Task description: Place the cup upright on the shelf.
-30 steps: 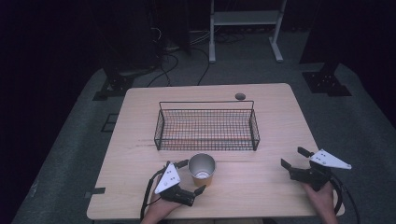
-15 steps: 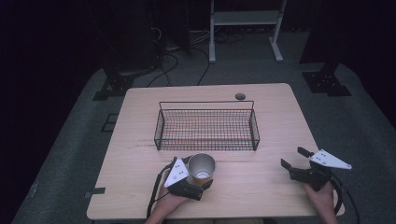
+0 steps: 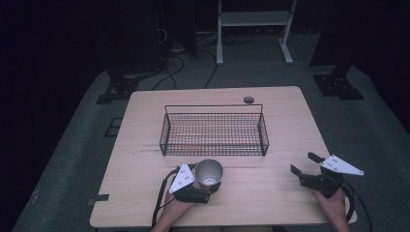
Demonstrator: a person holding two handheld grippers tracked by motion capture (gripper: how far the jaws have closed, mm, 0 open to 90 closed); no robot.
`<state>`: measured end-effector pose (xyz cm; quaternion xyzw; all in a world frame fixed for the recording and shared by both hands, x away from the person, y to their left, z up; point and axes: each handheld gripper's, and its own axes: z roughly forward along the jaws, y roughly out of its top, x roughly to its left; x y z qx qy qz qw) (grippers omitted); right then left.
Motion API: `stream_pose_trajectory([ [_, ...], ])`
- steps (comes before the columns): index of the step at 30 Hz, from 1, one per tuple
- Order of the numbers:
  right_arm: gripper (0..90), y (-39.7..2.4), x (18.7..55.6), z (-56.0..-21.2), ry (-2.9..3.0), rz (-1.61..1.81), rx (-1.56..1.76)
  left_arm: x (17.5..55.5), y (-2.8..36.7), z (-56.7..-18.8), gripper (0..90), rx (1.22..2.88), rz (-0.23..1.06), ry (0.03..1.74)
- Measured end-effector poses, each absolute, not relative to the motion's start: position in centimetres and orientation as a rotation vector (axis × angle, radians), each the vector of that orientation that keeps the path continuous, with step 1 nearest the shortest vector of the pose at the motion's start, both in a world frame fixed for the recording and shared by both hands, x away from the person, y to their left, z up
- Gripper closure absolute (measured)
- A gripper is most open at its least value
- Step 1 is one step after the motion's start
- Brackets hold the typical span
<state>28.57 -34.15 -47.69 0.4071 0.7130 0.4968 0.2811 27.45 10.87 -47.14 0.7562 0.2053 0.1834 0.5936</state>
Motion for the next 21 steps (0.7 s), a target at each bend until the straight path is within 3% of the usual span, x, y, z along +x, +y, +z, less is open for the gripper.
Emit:
stream_pose_trajectory([
  [12,13.0,-34.1,28.6,-47.7,1.912,1.324,1.098,27.5,11.2,-46.9,13.9,1.749,0.412,0.488],
  [21,13.1,-34.1,28.6,-47.7,1.912,1.326,1.099,27.7,11.2,-44.6,14.0,1.710,0.434,0.465],
])
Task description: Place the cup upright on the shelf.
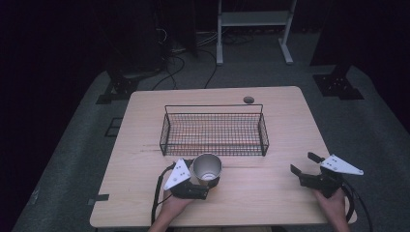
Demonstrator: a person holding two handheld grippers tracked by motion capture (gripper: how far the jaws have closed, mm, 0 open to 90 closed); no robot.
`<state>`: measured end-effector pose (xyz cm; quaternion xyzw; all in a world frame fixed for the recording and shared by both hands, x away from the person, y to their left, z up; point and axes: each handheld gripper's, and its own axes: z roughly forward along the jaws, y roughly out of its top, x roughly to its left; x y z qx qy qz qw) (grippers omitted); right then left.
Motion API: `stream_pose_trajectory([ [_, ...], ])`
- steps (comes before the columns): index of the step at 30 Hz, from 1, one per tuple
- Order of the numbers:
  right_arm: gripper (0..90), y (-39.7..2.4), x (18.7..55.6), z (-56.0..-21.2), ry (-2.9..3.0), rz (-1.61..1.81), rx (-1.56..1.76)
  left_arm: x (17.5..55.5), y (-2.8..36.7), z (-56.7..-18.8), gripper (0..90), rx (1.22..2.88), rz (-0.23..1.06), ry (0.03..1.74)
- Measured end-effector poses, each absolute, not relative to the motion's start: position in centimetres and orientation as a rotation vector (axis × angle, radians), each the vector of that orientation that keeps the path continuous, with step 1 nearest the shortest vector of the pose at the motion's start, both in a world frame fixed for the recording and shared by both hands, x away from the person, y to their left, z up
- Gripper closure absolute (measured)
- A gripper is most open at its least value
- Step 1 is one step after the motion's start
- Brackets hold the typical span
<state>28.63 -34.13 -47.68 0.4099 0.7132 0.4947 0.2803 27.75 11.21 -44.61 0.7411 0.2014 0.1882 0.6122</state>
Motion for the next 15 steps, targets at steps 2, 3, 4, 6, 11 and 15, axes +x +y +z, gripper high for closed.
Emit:
stream_pose_trajectory([
  [2,13.1,-34.2,28.6,-47.7,1.909,1.332,1.102,28.0,11.1,-44.2,14.0,1.715,0.434,0.460],
  [3,13.1,-34.2,28.6,-47.7,1.909,1.332,1.102,28.0,11.1,-44.2,14.1,1.715,0.434,0.460],
  [4,13.1,-34.2,28.6,-47.7,1.909,1.333,1.099,28.2,10.9,-43.9,14.0,1.717,0.439,0.453],
  [6,13.0,-34.2,28.6,-47.7,1.909,1.332,1.103,28.4,10.7,-43.4,14.0,1.719,0.440,0.443],
  [11,13.0,-34.3,28.7,-47.7,1.903,1.341,1.110,28.8,10.4,-42.4,14.1,1.718,0.446,0.416],
  [15,13.1,-34.3,28.7,-47.7,1.899,1.343,1.118,29.4,10.4,-41.4,14.1,1.719,0.447,0.409],
])
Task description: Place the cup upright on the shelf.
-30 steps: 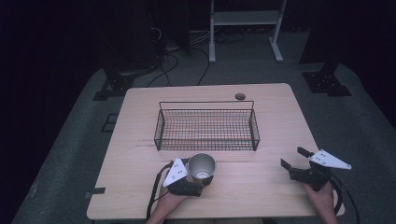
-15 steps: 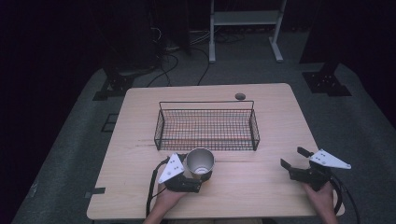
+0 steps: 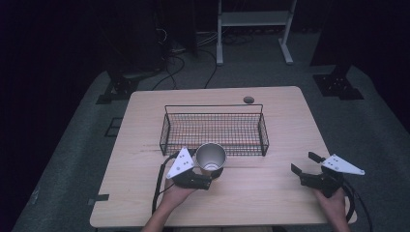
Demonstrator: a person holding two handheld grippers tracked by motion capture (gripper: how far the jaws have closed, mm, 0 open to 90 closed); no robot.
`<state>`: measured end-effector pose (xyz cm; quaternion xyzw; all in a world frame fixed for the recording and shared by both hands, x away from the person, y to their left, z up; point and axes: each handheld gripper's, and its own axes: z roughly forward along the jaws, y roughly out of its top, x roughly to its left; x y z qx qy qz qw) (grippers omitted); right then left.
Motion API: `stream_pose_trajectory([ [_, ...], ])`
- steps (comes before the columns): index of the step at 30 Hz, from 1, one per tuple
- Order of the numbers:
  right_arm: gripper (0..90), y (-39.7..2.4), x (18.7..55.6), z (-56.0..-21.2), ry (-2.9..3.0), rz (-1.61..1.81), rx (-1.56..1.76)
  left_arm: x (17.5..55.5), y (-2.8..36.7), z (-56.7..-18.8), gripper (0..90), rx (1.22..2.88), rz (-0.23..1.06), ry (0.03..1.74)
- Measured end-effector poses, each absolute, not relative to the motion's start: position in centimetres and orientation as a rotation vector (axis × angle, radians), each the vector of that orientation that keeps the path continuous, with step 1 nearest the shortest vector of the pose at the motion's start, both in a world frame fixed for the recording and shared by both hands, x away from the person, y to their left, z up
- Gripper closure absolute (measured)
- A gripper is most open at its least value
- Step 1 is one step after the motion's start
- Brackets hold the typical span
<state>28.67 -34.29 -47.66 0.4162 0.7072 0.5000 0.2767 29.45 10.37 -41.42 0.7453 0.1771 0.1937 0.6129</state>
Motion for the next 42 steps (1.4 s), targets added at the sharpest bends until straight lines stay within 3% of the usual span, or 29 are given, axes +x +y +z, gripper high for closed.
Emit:
stream_pose_trajectory([
  [18,13.1,-34.3,28.7,-47.7,1.902,1.341,1.119,32.2,9.3,-38.2,14.1,1.717,0.416,0.372],
  [42,13.1,-34.3,28.7,-47.6,1.910,1.356,1.099,38.6,7.4,-34.9,14.0,1.732,0.417,0.366],
])
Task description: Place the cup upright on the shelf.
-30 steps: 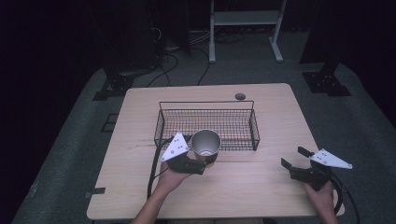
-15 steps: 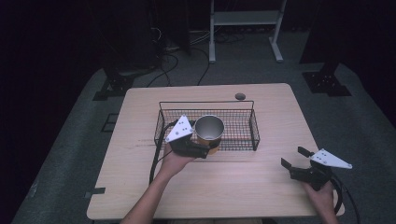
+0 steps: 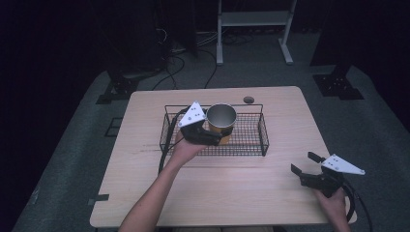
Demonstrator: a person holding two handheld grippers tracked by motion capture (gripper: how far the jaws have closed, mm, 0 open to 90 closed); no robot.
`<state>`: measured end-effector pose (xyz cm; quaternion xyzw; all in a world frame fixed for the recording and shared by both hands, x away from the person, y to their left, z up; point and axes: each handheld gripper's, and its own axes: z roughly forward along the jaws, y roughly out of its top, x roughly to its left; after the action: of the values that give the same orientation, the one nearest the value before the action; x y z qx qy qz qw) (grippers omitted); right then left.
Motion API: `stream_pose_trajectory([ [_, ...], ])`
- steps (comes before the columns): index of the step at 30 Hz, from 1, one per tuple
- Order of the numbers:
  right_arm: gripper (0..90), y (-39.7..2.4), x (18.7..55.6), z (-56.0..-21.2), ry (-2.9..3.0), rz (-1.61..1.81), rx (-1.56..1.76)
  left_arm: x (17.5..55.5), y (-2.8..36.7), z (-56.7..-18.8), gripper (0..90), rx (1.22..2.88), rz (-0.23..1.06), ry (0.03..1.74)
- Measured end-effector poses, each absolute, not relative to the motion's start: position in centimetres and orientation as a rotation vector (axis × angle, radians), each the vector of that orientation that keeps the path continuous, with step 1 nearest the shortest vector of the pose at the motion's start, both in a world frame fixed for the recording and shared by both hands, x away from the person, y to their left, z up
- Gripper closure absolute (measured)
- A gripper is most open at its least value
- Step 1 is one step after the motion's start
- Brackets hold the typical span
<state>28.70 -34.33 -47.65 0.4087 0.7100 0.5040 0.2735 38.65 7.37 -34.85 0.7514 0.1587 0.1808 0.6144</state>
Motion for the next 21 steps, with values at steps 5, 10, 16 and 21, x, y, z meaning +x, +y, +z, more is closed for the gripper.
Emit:
stream_pose_trajectory([
  [5,13.1,-34.4,28.7,-47.6,1.907,1.361,1.099,39.8,7.1,-34.5,14.1,1.740,0.413,0.362],
  [10,13.1,-34.4,28.7,-47.6,1.908,1.359,1.098,40.9,6.8,-34.2,14.1,1.750,0.410,0.357],
  [16,13.1,-34.4,28.7,-47.6,1.909,1.359,1.094,42.4,6.8,-34.2,14.0,1.751,0.402,0.349],
  [21,13.0,-34.4,28.7,-47.6,1.905,1.365,1.099,43.6,7.1,-34.4,14.0,1.769,0.389,0.354],
])
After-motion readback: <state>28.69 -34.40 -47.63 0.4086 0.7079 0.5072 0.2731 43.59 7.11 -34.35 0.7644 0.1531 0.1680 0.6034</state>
